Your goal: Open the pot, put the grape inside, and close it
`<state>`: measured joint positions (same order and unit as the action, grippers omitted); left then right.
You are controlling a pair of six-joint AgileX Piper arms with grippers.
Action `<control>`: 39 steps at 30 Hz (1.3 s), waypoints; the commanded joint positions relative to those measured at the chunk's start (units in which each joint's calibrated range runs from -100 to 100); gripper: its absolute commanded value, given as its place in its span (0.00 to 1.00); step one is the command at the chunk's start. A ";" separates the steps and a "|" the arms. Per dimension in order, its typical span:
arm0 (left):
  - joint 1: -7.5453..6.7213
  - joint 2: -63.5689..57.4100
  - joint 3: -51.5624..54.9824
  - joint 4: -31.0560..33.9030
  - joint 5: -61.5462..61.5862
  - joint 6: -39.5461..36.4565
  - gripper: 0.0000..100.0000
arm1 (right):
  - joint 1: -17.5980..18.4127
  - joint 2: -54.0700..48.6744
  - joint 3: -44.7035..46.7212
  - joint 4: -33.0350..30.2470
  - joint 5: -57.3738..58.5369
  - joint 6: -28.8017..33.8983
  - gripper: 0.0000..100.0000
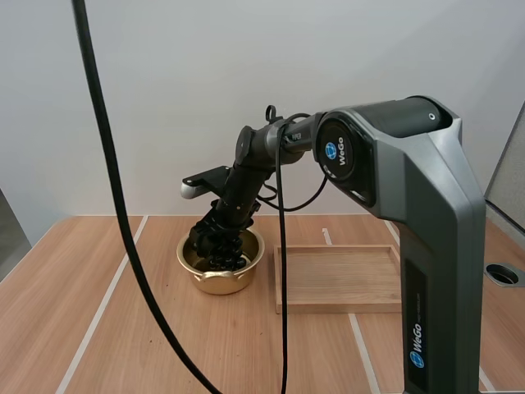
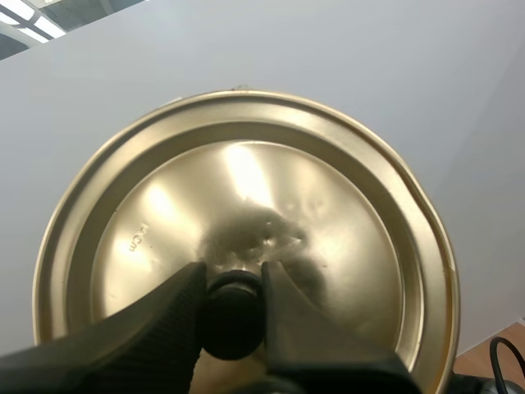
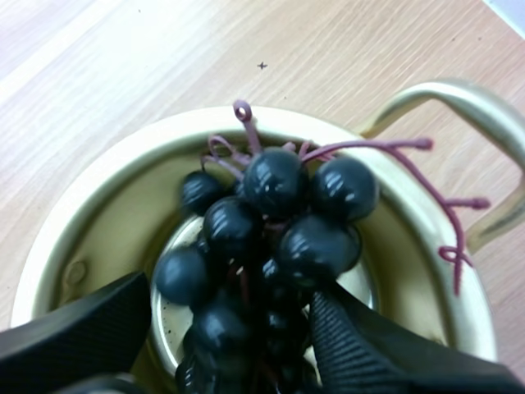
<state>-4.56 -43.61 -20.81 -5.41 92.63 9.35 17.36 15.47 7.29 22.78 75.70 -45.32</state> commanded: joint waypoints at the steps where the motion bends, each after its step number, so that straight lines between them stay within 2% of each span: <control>1: -0.10 -0.31 -0.44 0.16 -1.85 0.04 0.00 | 0.10 -1.50 -0.16 -0.36 1.69 -0.57 0.92; 13: -0.10 -0.31 -0.44 0.16 -1.85 0.36 0.00 | 0.03 -5.35 -0.16 -1.83 1.36 -0.57 0.92; 16: -0.10 -0.31 -0.44 0.16 -1.52 0.34 0.00 | 0.03 -5.32 -0.16 -1.83 1.18 -0.57 0.89; 18: -0.10 -0.31 -0.44 0.16 -1.34 0.34 0.00 | 0.03 -5.32 -0.16 -1.73 0.81 -0.57 0.79; 22: -0.10 -0.31 -0.44 0.16 -1.38 0.47 0.00 | 0.03 -5.32 -0.16 -1.64 -0.70 -0.57 0.48; 24: -0.10 -0.31 -0.44 0.16 -1.38 0.47 0.00 | 0.03 -5.32 -0.16 -1.52 -1.12 -0.57 0.38; 26: -0.10 -0.31 -0.44 0.16 -1.38 0.47 0.00 | 0.03 -5.32 -0.16 -1.41 -1.46 -0.57 0.38; 32: -0.10 -0.31 -0.44 0.16 -1.38 0.47 0.00 | 0.03 -2.85 -0.16 -1.28 -1.08 -0.57 0.47; 39: -0.10 -0.31 -0.44 0.16 -0.52 0.46 0.00 | 0.03 0.29 0.11 -0.55 -1.08 -0.57 0.48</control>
<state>-4.56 -43.61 -20.81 -5.41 92.85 10.02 17.36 15.47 7.29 21.90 74.31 -45.43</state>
